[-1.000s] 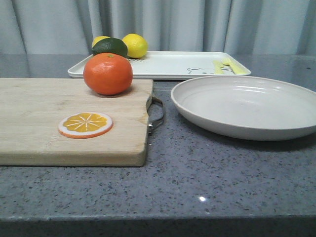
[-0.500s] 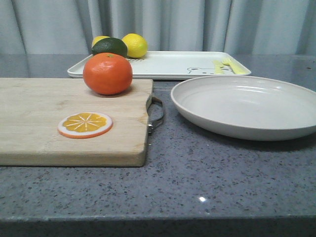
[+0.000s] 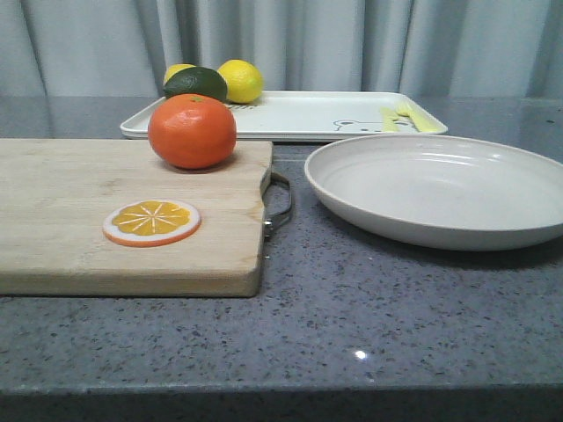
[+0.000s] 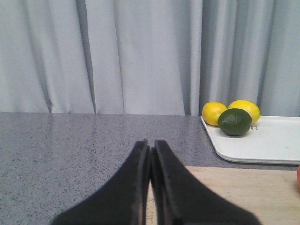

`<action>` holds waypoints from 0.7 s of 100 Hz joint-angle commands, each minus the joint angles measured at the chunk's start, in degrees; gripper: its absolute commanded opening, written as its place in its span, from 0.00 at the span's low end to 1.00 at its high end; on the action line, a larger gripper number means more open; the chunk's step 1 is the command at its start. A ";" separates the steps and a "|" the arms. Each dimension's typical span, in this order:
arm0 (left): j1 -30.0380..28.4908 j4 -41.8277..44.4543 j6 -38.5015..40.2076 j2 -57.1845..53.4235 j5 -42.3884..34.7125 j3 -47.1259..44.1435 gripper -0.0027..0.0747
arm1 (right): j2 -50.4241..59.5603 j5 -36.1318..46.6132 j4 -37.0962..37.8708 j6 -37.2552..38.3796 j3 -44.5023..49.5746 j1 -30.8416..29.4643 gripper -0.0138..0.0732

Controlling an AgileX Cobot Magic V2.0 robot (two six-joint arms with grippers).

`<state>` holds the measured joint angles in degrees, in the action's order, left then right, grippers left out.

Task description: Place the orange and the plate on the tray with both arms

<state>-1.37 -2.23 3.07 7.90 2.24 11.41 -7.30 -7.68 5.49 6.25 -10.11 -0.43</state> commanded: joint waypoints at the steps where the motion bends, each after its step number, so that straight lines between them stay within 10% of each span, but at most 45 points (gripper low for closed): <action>1: 0.23 -0.05 0.53 4.47 -4.15 4.30 0.01 | -4.28 3.94 0.09 -0.36 -5.15 -0.34 0.09; 70: 0.23 -1.16 0.53 23.38 -6.82 14.36 0.01 | -22.40 5.91 0.04 -0.36 -16.25 -0.34 0.09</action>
<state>-1.37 -2.35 3.07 30.10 0.00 23.61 -29.11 -6.95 5.49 6.15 -24.18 -0.43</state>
